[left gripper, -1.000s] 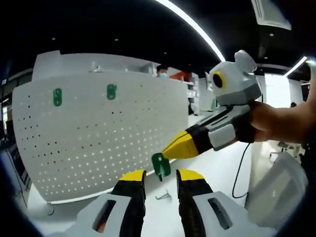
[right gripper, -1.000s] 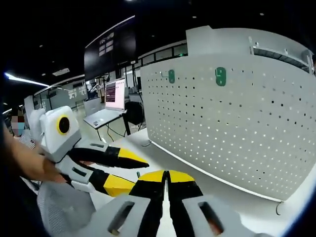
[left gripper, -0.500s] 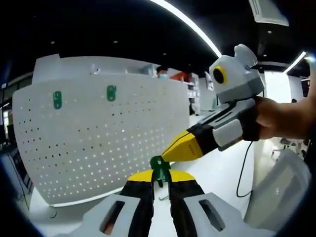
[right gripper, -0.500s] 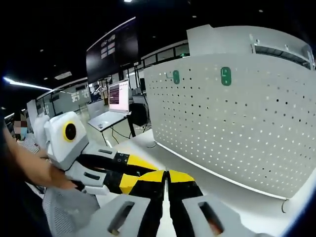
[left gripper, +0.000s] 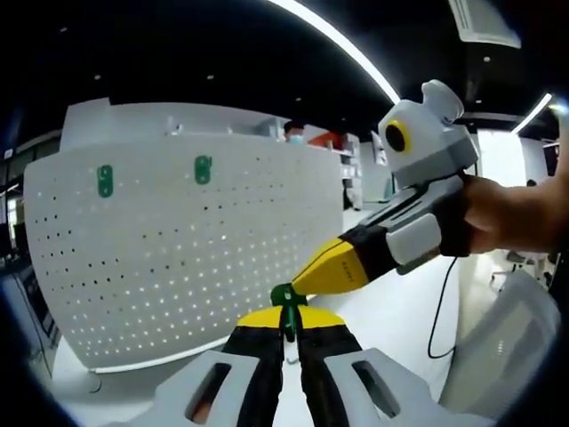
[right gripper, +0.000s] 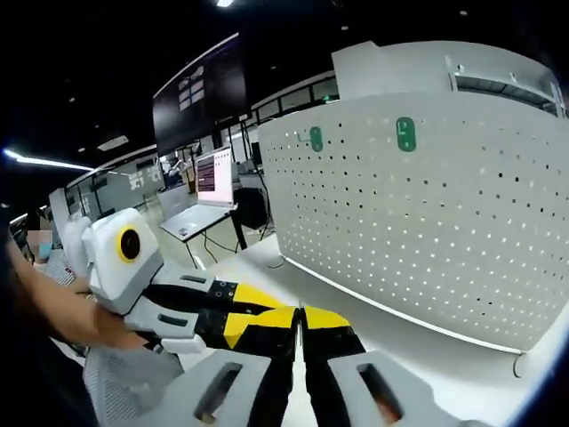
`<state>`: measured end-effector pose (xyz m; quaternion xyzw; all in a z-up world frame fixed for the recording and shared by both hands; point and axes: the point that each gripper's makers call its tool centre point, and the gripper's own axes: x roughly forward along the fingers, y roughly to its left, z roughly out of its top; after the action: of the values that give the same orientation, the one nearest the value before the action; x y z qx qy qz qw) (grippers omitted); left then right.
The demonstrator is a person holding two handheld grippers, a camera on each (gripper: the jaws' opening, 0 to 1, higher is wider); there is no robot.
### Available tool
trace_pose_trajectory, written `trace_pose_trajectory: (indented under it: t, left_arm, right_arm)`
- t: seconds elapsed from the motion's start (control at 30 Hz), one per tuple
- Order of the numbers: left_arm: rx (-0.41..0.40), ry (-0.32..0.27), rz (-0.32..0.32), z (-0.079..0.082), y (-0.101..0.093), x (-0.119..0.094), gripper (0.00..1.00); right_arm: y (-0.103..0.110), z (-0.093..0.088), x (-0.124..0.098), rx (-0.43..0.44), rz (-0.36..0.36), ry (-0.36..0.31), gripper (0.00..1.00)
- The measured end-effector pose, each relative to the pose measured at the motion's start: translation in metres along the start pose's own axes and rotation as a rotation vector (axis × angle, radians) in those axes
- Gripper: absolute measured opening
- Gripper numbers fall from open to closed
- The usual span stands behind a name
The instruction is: Insert the hook assembly into the mounting plate slot until the hook locks in place.
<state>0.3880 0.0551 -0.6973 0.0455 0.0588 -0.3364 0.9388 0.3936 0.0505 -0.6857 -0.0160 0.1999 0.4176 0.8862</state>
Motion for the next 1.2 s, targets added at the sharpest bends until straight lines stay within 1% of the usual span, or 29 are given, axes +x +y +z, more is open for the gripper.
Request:
trace_pose_trajectory:
  t: [0.27, 0.37, 0.53, 0.7, 0.87, 1.1, 1.2]
  left_arm:
    - [-0.004, -0.002, -0.001, 0.001, -0.001, -0.001, 0.04]
    - [-0.018, -0.002, 0.001, 0.001, 0.0, -0.002, 0.03]
    - [-0.016, -0.002, 0.007, 0.003, 0.0, -0.003, 0.03]
    - [-0.02, -0.001, 0.005, 0.003, 0.0, -0.003, 0.03]
    - [-0.027, 0.004, 0.013, 0.001, 0.002, -0.004, 0.03]
    - [-0.037, 0.0, 0.032, 0.002, 0.009, -0.006, 0.03]
    - [-0.038, -0.004, 0.041, 0.005, 0.013, -0.006, 0.03]
  right_arm:
    - [0.002, 0.001, 0.0, 0.018, 0.008, -0.002, 0.0]
    - [0.003, 0.001, -0.001, 0.017, 0.008, -0.004, 0.0]
    - [0.004, 0.002, -0.001, 0.006, 0.008, -0.014, 0.01]
    - [0.004, 0.007, -0.002, -0.006, 0.008, -0.038, 0.01]
    - [0.0, 0.011, -0.007, -0.016, -0.008, -0.063, 0.04]
    - [-0.008, 0.01, -0.016, -0.054, -0.035, -0.077, 0.09]
    - [-0.009, 0.012, -0.019, -0.084, -0.048, -0.094, 0.16]
